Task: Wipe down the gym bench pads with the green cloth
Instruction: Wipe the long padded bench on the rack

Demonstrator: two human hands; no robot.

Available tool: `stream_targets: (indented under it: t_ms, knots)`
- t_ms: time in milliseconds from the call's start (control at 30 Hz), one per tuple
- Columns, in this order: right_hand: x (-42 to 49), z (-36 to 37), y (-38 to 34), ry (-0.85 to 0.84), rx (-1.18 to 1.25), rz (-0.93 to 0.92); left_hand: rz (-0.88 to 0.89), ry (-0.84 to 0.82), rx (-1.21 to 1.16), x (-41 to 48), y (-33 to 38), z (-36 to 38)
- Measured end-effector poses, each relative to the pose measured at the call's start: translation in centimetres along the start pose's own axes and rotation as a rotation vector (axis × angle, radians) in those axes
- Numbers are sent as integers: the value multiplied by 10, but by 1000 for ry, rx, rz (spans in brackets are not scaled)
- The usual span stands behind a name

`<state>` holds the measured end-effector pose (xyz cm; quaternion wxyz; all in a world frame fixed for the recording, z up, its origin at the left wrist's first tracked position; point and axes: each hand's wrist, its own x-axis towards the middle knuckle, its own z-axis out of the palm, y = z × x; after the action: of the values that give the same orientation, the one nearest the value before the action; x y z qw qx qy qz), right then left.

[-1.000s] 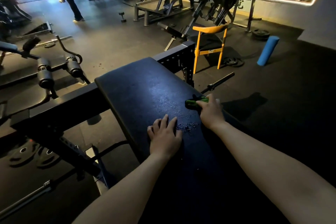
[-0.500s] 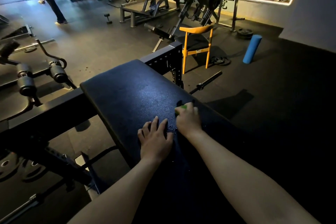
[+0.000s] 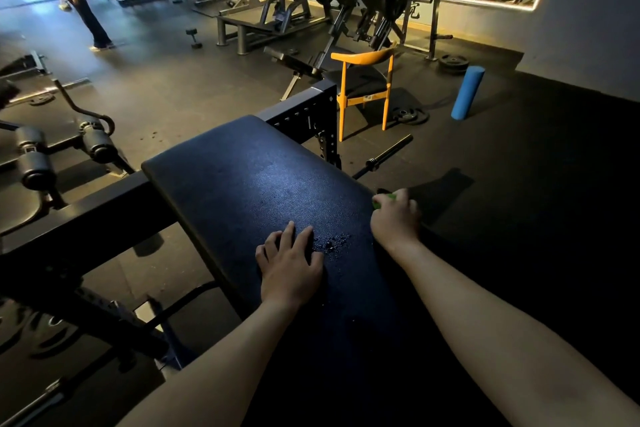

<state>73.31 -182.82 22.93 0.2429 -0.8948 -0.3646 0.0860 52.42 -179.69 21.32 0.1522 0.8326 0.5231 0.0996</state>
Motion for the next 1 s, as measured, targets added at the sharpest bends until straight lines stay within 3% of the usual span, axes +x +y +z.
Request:
stream_targets:
  t_ms: [200,333,400,500,633,833,1000]
  knots:
    - [-51,25,-50,-98,110,-292,27,-18,45,-1,-1,-1]
    - [-48,18,-50,-160,138,-386,70,-22,61,-3,-2,-2]
    - [-31,8,-36,-26,82,-350,78,-19,53,-3,-2,-2]
    - [-2,-9,-1,130,49,-134,77,-12,34,-3,-2,-1]
    - [6,-17,25,22,1,80,75,-6,14,-2,-3,0]
    - [-31,5,-17,-14,-7,-109,86,-9,17,-3,-4,0]
    - [-60,17,-42,-109,123,-266,104,-14,42,-4,-3,-2]
